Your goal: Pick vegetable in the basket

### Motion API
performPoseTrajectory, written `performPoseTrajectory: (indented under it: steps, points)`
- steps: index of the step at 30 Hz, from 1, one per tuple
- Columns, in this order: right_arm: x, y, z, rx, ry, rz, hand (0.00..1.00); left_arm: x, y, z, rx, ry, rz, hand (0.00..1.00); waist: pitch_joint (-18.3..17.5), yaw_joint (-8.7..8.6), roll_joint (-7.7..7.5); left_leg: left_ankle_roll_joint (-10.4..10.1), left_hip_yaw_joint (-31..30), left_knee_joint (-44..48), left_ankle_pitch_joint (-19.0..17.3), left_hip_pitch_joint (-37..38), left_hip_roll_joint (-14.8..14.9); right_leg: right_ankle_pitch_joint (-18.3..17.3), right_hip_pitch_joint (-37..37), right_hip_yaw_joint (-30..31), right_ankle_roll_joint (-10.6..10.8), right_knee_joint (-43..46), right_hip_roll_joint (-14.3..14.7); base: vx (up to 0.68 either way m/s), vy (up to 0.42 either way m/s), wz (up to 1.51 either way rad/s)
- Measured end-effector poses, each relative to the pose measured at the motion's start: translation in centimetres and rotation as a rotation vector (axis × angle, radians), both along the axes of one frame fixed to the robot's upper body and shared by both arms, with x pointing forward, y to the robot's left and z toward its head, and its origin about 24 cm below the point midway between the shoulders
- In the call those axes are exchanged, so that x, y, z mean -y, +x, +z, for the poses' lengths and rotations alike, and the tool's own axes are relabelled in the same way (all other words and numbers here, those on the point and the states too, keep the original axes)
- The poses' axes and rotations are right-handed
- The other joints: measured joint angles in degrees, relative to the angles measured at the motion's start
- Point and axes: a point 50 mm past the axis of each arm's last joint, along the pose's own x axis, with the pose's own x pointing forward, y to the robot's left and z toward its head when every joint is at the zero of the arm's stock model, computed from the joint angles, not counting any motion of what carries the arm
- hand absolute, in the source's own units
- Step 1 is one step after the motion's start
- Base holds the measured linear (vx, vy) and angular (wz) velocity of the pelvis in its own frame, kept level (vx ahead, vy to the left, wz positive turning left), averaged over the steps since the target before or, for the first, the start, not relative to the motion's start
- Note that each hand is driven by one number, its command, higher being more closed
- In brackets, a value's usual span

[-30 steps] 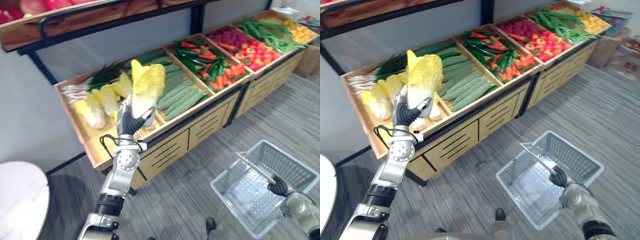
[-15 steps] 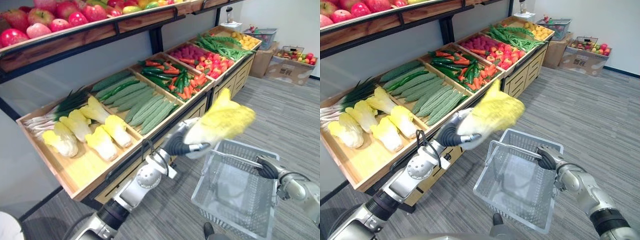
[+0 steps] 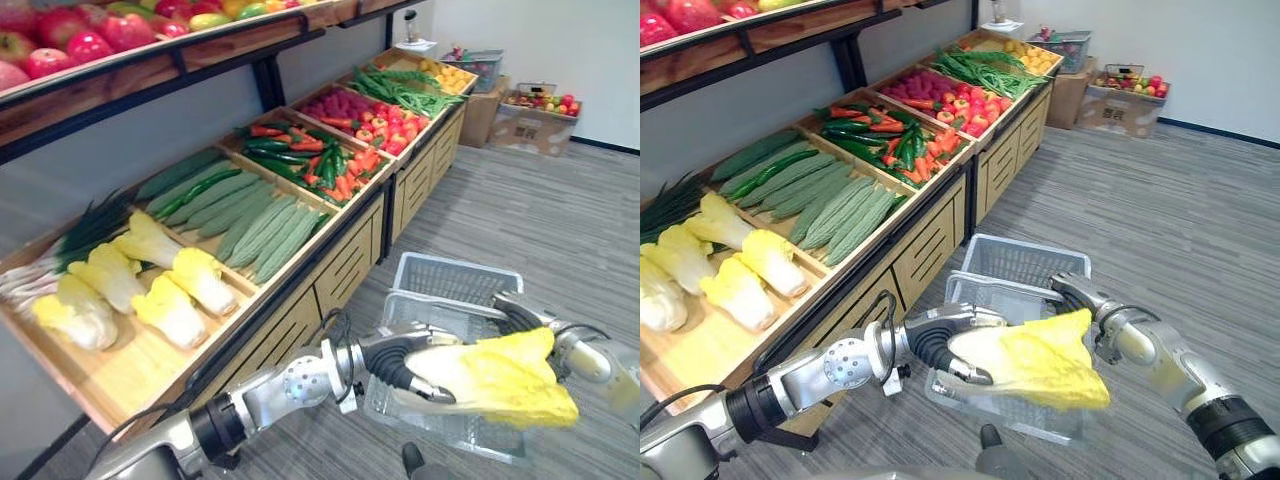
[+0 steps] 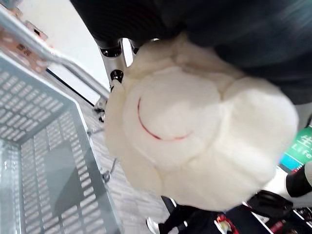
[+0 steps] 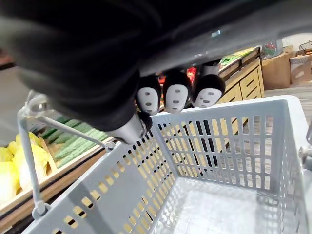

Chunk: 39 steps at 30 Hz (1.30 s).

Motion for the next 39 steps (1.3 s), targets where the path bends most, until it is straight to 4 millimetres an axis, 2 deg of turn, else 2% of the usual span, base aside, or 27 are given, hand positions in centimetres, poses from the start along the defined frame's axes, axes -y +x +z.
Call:
performPoseTrajectory:
  steps: [3,8,13,22,25,29,30,39]
  points:
    - [-0.8,0.2,0.3,0.001,0.007,0.041,1.00,0.2,-0.2,-0.8,-0.010,0.050,-0.032,1.00,0.00,-0.16,0.09,-0.28,1.21,0.00,-0.04,0.61,0.00,0.00,-0.06,1.01,0.00,0.01,0.47,-0.04,-0.023,-0.19]
    - [-2.1,0.6,0.6,-0.002,0.000,0.116,1.00,-0.5,0.6,-2.8,-0.023,0.149,0.006,1.00,0.18,-0.97,0.68,0.04,2.49,-0.01,0.39,1.69,-0.24,-0.43,-1.12,1.14,-0.27,1.85,0.80,-0.05,-0.027,-0.12]
    - [-2.6,0.5,1.1,-0.003,0.031,0.141,1.00,-0.5,0.8,-3.6,-0.006,0.194,0.011,1.00,0.15,-1.73,0.90,-0.38,2.69,-0.02,0.22,1.87,-0.37,-1.83,-2.06,1.18,-0.44,3.74,0.93,-0.07,-0.040,-0.03]
    - [-3.8,-0.2,1.2,-0.046,0.023,0.220,1.00,-0.6,1.5,-5.1,0.037,0.278,0.039,1.00,0.28,-2.49,0.80,-0.77,4.10,0.00,0.29,1.76,0.13,-1.96,-2.18,1.70,-0.62,3.42,1.78,-0.06,-0.026,-0.05]
    - [-4.2,-0.3,1.5,-0.055,0.039,0.242,1.00,-1.0,2.2,-6.1,0.058,0.338,0.082,1.00,0.28,-2.78,0.79,-1.09,4.93,0.10,0.47,1.69,0.14,-1.68,-2.76,2.28,-0.95,3.70,2.12,-0.02,-0.006,-0.10]
    - [-4.7,-0.5,1.6,-0.065,0.053,0.265,1.00,-1.3,3.0,-6.7,0.085,0.370,0.137,1.00,0.49,-2.72,0.52,-1.32,5.81,6.31,-2.25,1.28,3.01,-1.62,-2.83,2.98,-0.92,3.75,2.29,0.02,-0.025,-0.11]
    - [-4.7,-0.5,1.5,-0.069,0.058,0.265,1.00,-1.3,3.2,-6.6,0.083,0.366,0.147,0.00,0.50,-2.75,0.50,-1.31,5.81,6.85,-2.40,1.15,3.29,-1.62,-2.85,2.95,-0.92,3.75,2.32,0.00,0.000,0.00]
    - [-4.7,-0.5,1.5,-0.093,0.065,0.267,1.00,-0.8,4.5,-6.5,0.094,0.340,0.238,0.00,1.49,-2.19,0.10,-1.78,5.77,9.89,-4.35,0.96,4.93,-1.63,-2.53,2.68,-0.92,3.69,2.20,-0.07,-0.035,0.02]
